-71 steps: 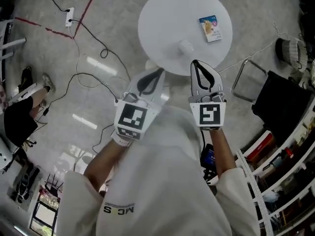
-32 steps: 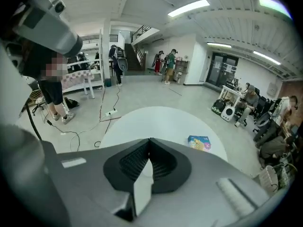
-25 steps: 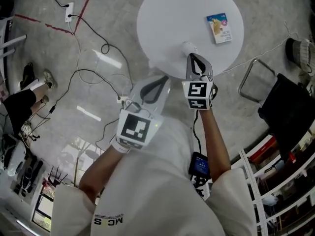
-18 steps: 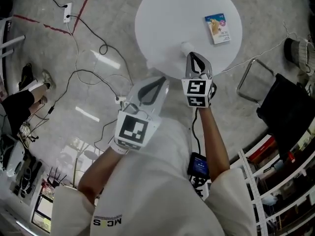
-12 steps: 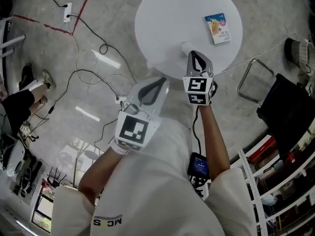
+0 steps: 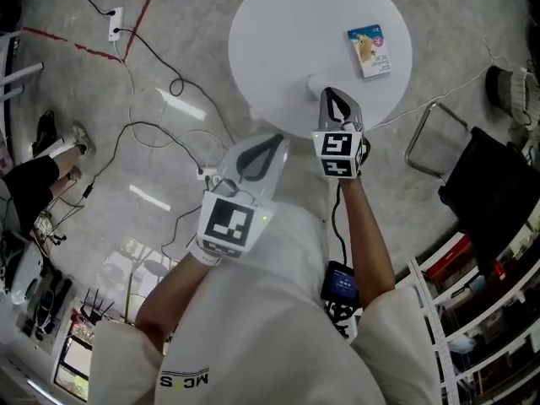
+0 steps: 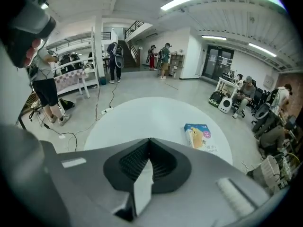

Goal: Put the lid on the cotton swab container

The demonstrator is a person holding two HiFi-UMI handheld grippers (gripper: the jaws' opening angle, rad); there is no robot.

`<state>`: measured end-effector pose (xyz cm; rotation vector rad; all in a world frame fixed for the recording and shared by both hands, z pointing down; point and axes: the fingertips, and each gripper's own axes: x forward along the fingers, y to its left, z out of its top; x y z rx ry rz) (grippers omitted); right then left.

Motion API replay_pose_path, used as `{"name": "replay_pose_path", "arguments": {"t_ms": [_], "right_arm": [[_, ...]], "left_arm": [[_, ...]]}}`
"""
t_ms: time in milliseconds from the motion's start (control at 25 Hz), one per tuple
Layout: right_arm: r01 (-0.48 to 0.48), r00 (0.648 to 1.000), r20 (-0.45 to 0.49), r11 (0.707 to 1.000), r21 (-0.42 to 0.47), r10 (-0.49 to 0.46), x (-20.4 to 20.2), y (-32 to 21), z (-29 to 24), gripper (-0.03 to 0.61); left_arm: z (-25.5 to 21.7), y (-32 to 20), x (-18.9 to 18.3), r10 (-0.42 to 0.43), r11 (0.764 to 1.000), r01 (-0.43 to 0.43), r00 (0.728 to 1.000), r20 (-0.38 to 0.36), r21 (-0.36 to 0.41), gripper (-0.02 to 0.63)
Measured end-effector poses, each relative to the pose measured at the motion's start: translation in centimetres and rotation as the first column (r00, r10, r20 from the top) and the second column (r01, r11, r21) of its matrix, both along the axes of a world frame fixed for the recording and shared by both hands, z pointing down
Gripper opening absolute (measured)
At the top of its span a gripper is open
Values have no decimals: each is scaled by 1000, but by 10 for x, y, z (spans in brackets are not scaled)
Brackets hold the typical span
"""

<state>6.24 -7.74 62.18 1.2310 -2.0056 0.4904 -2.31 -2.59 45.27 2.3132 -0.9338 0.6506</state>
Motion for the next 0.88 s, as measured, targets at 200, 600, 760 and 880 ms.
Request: {"name": "replay_pose_path", "arguments": {"t_ms": [200,600,760,880], "right_arm": [[-19,999,34,1000,7,19,2,3,-2,-3],[9,999,39,999,32,-10,0,13,-41,-3],[8,999,48,999,54,-11,0,15,-67,-3],[-1,998,60,997,79,-4,0,16,-91,-3]], "left_arm": [[-4,-1,1,5,1000,-5,1000,0,12,0],[-24,2,0,13,999,-12,1000,-19,50,0],[-36,1,-5,11,997,-9,1000,-28,73,0],[-45,3,-9,11,996,-8,999,-36,87,0]]}}
